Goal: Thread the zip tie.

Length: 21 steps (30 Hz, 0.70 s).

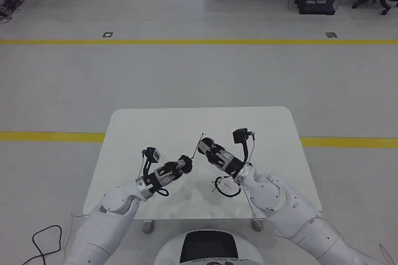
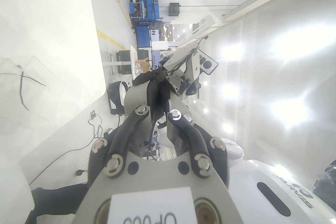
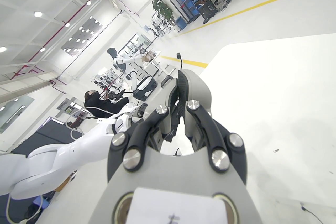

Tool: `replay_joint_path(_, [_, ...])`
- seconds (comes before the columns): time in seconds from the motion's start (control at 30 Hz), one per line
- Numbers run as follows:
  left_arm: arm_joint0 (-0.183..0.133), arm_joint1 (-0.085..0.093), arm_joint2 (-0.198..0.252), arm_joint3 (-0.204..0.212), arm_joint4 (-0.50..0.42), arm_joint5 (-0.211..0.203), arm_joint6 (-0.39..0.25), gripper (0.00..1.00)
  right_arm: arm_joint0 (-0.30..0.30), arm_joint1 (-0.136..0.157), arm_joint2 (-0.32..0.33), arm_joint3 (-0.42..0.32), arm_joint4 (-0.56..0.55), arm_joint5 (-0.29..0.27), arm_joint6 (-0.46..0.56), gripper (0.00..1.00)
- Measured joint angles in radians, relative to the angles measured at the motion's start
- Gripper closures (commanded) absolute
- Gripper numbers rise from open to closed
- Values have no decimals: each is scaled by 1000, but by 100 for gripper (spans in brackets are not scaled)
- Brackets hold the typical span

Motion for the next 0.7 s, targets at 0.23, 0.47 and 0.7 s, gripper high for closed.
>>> replay_joint_path(0.23, [0, 0, 0, 0, 0, 0, 0, 100, -5, 0, 4, 0, 0, 0, 6, 100])
replay_joint_path(0.47, [0, 0, 0, 0, 0, 0, 0, 100, -4, -2, 3, 4, 3, 0, 13, 100])
replay_joint_path(0.7, [0, 0, 0, 0, 0, 0, 0, 100, -2, -5, 0, 10, 3, 0, 16, 100])
